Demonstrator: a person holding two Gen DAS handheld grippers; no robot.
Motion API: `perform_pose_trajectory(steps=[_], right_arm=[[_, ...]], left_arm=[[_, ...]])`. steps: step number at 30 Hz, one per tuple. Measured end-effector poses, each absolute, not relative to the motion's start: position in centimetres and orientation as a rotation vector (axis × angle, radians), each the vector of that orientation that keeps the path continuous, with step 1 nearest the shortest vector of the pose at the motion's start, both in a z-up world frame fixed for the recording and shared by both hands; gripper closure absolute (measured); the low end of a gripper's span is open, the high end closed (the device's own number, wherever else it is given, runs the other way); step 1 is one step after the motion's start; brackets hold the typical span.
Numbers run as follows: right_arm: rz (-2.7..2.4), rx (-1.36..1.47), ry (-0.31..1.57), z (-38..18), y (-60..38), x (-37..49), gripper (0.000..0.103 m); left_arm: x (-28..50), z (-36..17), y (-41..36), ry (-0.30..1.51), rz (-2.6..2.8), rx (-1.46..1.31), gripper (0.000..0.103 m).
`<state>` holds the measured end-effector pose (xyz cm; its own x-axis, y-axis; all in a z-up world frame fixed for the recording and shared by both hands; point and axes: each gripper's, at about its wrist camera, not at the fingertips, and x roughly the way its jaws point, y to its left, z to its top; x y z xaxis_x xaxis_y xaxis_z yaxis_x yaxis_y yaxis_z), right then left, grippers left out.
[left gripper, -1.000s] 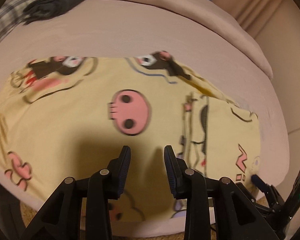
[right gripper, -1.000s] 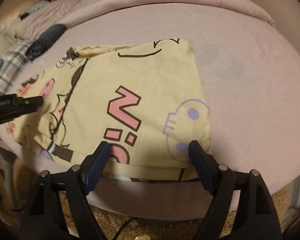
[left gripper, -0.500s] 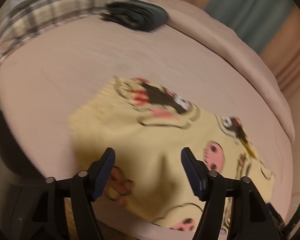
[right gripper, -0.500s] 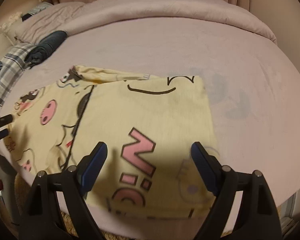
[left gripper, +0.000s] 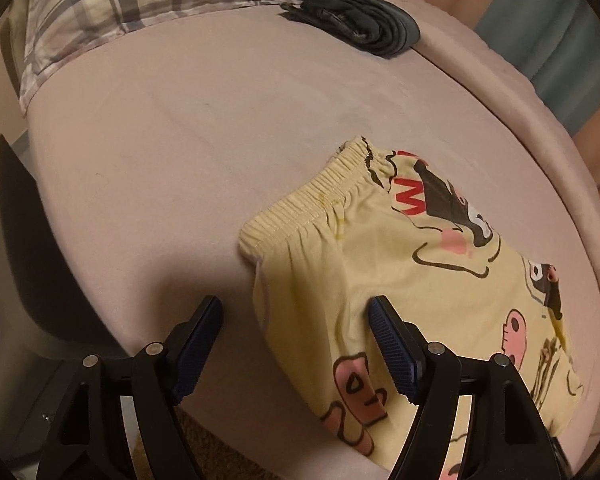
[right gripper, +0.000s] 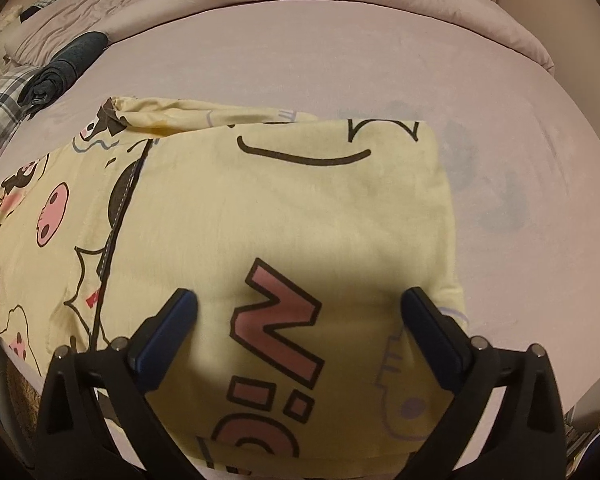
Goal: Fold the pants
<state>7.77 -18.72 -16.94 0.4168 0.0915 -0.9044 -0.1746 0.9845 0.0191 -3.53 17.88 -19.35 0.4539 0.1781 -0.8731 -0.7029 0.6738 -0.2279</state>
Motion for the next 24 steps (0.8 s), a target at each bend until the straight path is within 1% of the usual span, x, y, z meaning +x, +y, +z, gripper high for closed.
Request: perform_pose_trajectory(steps=[2, 4, 5, 6, 11, 16, 24], right_arm=[[0.166, -0.082, 1.132, -17.2, -18.0, 8.3, 0.000], [0.164, -0.082, 1.132, -17.2, -18.3, 8.1, 0.000], [0.163, -0.081, 1.131, -17.3, -18.2, 8.1, 0.000], [0.162, -0.080, 1.130, -17.3, -18.1, 8.1, 0.000], [0.167, -0.081, 1.122, -17.5, -18.3, 8.0, 0.000], [0.175, -0.078, 1.120, -17.6, -18.7, 7.8, 0.000], [0.182, -0.077, 1.105, -17.7, -18.8, 7.3, 0.000]], left_arm=[[-3.1, -19.2, 17.8, 0.946, 0.588, -0.610, 0.026], [-2.5, -19.5, 18.0, 0.947, 0.577, -0.605, 0.022], [-2.4, -19.7, 18.0, 0.951, 0.574, -0.604, 0.018], [-2.1, -20.0, 18.1, 0.956, 0.575, -0.600, 0.016], [-1.6, -20.6, 16.6, 0.948, 0.618, -0.489, 0.010], [-1.9, -20.7, 16.3, 0.936, 0.628, -0.483, 0.009], [-0.8, -20.5, 17.2, 1.018, 0.601, -0.499, 0.005]])
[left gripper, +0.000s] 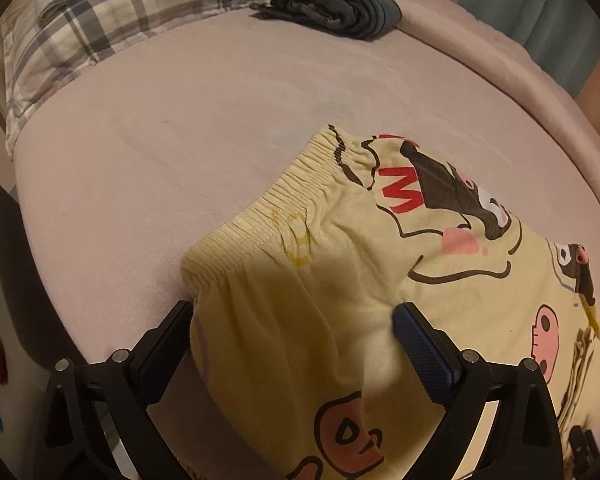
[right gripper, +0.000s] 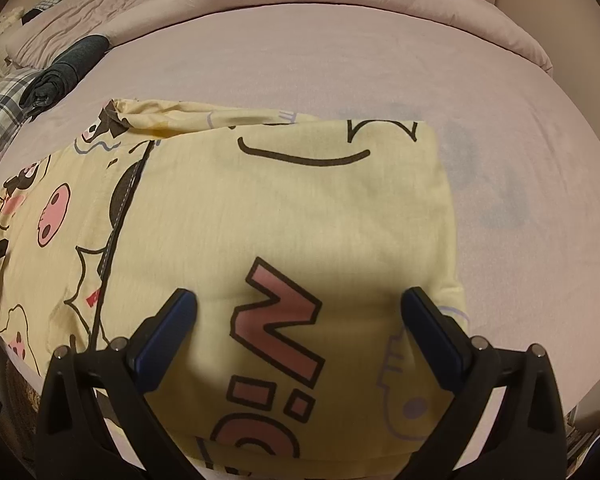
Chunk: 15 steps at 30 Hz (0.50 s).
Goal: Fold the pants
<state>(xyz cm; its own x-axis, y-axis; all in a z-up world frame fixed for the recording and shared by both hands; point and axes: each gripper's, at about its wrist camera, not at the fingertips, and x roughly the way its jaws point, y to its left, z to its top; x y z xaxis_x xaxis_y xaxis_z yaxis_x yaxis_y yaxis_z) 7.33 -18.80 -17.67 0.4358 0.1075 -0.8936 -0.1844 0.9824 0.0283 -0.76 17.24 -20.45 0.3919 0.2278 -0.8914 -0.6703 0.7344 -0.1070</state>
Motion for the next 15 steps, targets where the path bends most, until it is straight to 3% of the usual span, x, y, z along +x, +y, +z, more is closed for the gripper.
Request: perform_pose_trajectory(steps=[5, 7, 10, 11, 12, 15], right_arm=[[0.185, -0.075, 1.102, -17.5, -18.9, 7.2, 0.000], [0.187, -0.076, 1.102, -17.5, -18.9, 7.2, 0.000], [0.197, -0.072, 1.105, -17.4, -19.0, 7.1, 0.000], [0.199, -0.071, 1.105, -17.4, -19.1, 7.0, 0.000], [0.200, -0.072, 1.104, -17.4, -19.1, 7.0, 0.000], [0.198, -0.076, 1.103, -17.3, -19.3, 7.0, 0.000]], left_arm=[[-0.5, -20.3, 17.9, 1.041, 0.596, -0.538, 0.005], [-0.7, -19.9, 18.0, 1.016, 0.597, -0.552, 0.012], [-1.1, -19.4, 17.9, 0.971, 0.594, -0.542, 0.049], [-1.2, -19.3, 17.8, 0.960, 0.577, -0.553, 0.072], [-1.3, -19.2, 17.8, 0.949, 0.545, -0.589, 0.088], [-1.4, -19.0, 18.1, 0.932, 0.503, -0.677, 0.093]])
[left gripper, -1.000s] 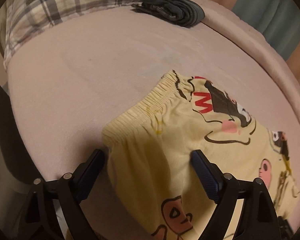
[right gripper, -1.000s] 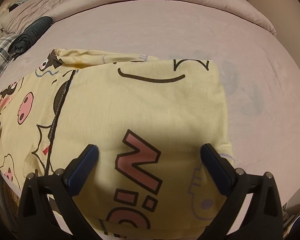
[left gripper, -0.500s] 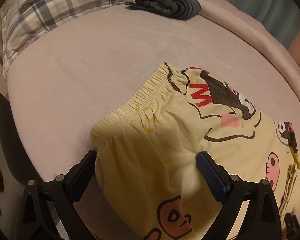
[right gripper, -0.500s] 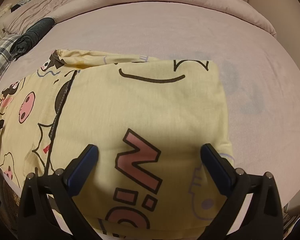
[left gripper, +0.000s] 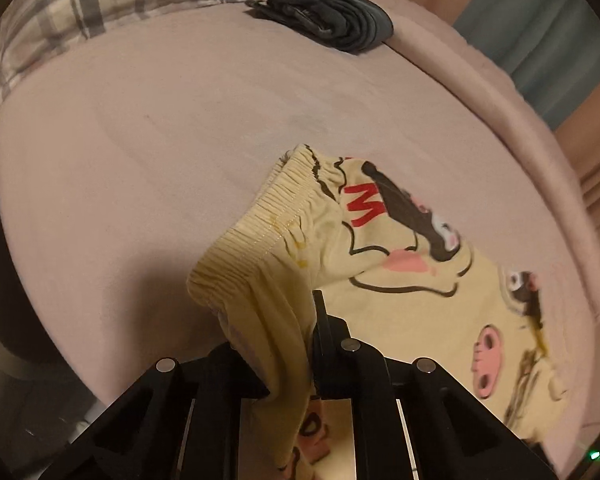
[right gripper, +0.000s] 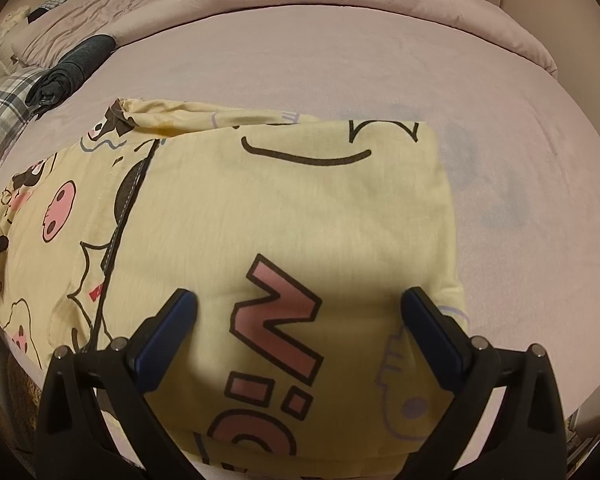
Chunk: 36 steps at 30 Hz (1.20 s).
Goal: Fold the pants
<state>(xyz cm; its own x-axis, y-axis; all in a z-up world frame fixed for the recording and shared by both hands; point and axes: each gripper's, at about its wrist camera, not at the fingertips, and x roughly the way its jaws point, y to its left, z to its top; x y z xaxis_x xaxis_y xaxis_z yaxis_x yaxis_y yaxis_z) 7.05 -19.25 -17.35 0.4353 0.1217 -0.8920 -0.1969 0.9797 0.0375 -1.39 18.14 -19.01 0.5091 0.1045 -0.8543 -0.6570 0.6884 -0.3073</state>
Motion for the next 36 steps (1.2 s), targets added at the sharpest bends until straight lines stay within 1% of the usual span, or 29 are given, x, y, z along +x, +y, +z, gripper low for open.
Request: perform_pose_trajectory(steps=[4, 8, 10, 13, 18, 24, 31, 32, 34, 36], right_arm=[[0.210, -0.076, 1.103, -17.2, -19.5, 7.0, 0.000], [0.226, -0.056, 1.116, -16.8, -19.9, 7.0, 0.001], [0.231, -0.014, 1.115, -16.4, -20.6, 7.0, 0.005], [0.247, 0.102, 1.117, -15.7, -22.3, 7.3, 0.009], [0.243, 0.275, 1.108, -14.6, -25.8, 7.0, 0.011], [0.183, 0.340, 1.078, -13.9, -29.0, 5.5, 0.010], [0.160, 0.441, 1.106, -15.4, -32.6, 4.5, 0.010], [0.166, 0.450, 1.107, -15.5, -32.9, 4.2, 0.010], [0.177, 0.449, 1.106, -15.4, -33.0, 4.0, 0.010], [0.177, 0.434, 1.106, -15.1, -32.8, 3.7, 0.010]], left_arm=[[-2.3, -17.5, 18.0, 0.877, 0.468, -0.760, 0.095], [-3.7, -12.8, 16.2, 0.739, 0.410, -0.765, 0.095], [-3.3, -10.6, 14.7, 0.704, 0.337, -0.746, 0.095], [-2.7, -8.3, 12.1, 0.686, 0.254, -0.689, 0.095], [-1.1, -6.1, 7.0, 0.682, 0.078, -0.637, 0.095], [2.1, -7.8, -0.3, 0.786, -0.088, -0.548, 0.095], [5.6, -14.6, -6.2, 1.032, -0.190, -0.499, 0.095], [6.0, -15.5, -6.5, 1.072, -0.190, -0.495, 0.094], [6.4, -17.0, -6.9, 1.167, -0.181, -0.534, 0.079], [6.3, -17.2, -6.9, 1.195, -0.224, -0.626, 0.041]])
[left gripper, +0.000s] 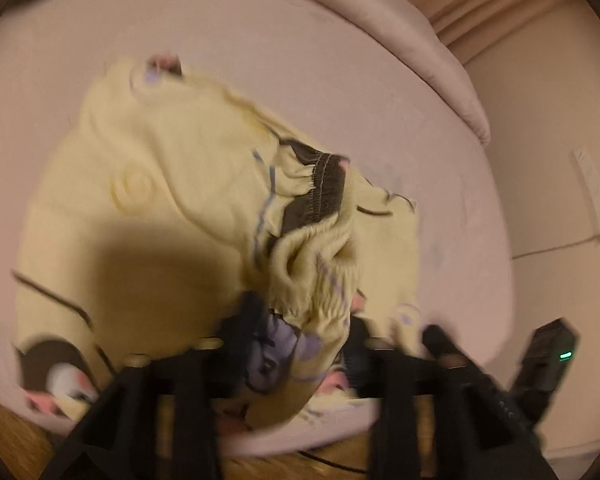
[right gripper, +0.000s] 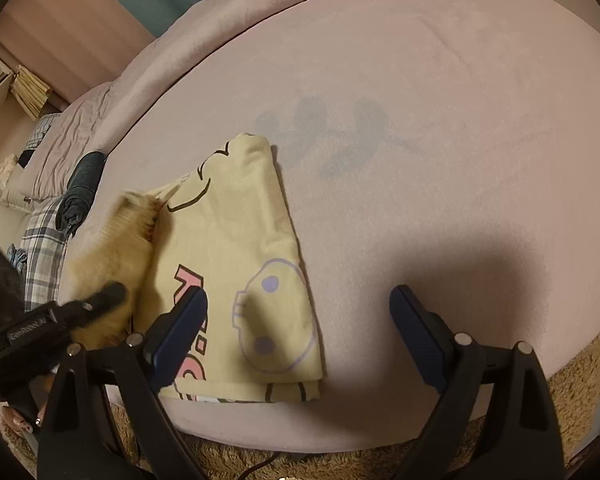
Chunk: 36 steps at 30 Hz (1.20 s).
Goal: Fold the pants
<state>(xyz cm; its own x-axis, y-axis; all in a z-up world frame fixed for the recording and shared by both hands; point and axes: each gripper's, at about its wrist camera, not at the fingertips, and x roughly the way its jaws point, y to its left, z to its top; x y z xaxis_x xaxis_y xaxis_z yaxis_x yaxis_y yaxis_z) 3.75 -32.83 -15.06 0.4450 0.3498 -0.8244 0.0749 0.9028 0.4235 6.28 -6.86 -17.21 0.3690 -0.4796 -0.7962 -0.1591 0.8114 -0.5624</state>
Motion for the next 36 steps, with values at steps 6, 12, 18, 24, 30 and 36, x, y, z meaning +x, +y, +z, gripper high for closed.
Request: perform_pose_trajectory(steps=[6, 12, 18, 24, 30, 36], right_arm=[[0.185, 0.426, 1.110, -14.9, -32.6, 4.3, 0.010], [0.272, 0.387, 1.109, -13.8, -29.4, 5.9, 0.010], [0.431, 0.303, 1.097, -13.5, -23.7, 7.6, 0.010], [0.402, 0.219, 1.138, -16.7, -19.6, 9.8, 0.015], [0.407, 0.132, 1.110, -15.4, -18.4, 9.8, 0.083], [0.399, 0.219, 0.933, -8.9, -23.9, 8.3, 0.087]], left_arm=[[4.1, -13.0, -5.7, 1.068, -0.327, -0.658, 0.016], [1.6, -12.3, -0.4, 0.969, -0.014, -0.474, 0.015], [-0.3, -15.3, 5.2, 1.026, 0.205, -0.482, 0.015], [-1.9, -16.6, 7.1, 1.058, 0.257, -0.523, 0.015], [-1.4, -16.1, 6.3, 1.055, 0.236, -0.516, 0.015], [-0.1, -15.4, 4.1, 1.032, 0.161, -0.444, 0.015]])
